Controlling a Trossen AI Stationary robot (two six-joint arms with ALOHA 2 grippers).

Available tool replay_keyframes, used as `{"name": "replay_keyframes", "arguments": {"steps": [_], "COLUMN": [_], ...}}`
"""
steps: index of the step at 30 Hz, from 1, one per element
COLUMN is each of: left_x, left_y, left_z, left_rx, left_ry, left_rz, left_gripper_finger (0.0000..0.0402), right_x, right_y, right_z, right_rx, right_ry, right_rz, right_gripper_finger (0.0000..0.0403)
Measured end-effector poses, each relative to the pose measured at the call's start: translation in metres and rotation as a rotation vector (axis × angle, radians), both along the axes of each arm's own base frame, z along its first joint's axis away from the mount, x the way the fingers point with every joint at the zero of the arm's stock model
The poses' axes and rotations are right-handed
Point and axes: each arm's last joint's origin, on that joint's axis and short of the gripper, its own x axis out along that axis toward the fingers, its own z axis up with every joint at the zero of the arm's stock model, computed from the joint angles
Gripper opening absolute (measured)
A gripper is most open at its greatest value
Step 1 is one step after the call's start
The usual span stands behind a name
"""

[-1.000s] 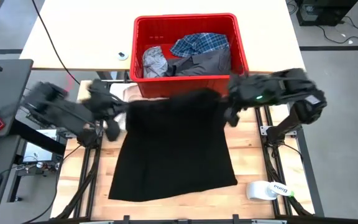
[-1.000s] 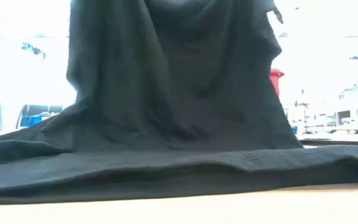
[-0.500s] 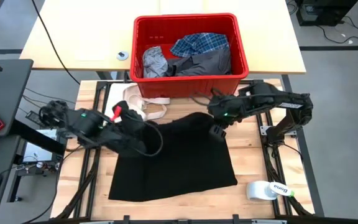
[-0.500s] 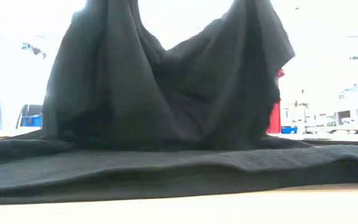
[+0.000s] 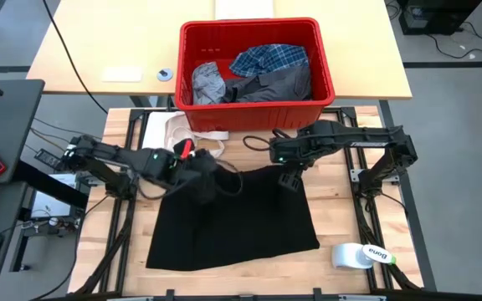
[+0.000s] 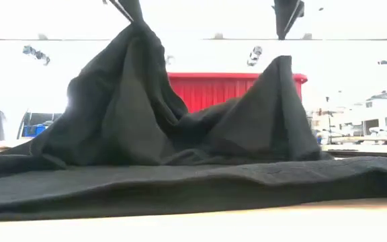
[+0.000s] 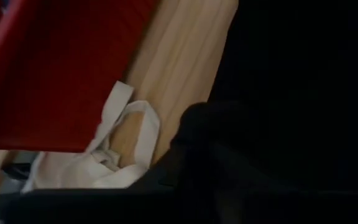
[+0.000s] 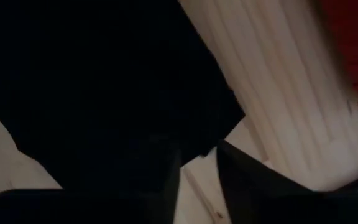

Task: Fold Laundry from Bin
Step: Fold the black shirt

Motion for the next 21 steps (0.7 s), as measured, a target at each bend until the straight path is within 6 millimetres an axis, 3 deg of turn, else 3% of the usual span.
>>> {"name": "replay_keyframes", "arguments": {"steps": [5, 9, 13, 15, 18, 21], "left_x": [-0.004, -0.008, -0.013, -0.017, -0.022, -0.025], "left_y": [0.007, 0.006, 0.002, -0.004, -0.017, -0.031], "left_z": [0.013, 0.038, 0.062, 0.064, 0.053, 0.03], "left_rx": [-0.079, -0.089, -0.147, -0.233, -0.369, -0.449], "left_ry": [-0.027, -0.108, -0.201, -0.202, -0.127, -0.022], "left_rz": [0.001, -0.004, -0.006, 0.001, 0.034, 0.098], "left_gripper_finger": [0.0204, 0.0257, 0.0269, 0.0266, 0.0255, 0.0243], "right_x": [-0.007, -0.024, -0.039, -0.045, -0.052, -0.054], "right_y": [-0.004, 0.0, 0.005, 0.009, 0.017, 0.026], "right_z": [0.006, 0.023, 0.036, 0.04, 0.038, 0.029], "right_rx": [0.019, 0.001, -0.012, -0.018, -0.022, 0.003], "right_ry": [-0.013, -0.105, -0.164, -0.194, -0.208, -0.223], "right_rz": [-0.039, -0.066, -0.093, -0.119, -0.147, -0.158], "right_gripper_finger": [0.0197, 0.0228, 0.0239, 0.0239, 0.0238, 0.0236]}}
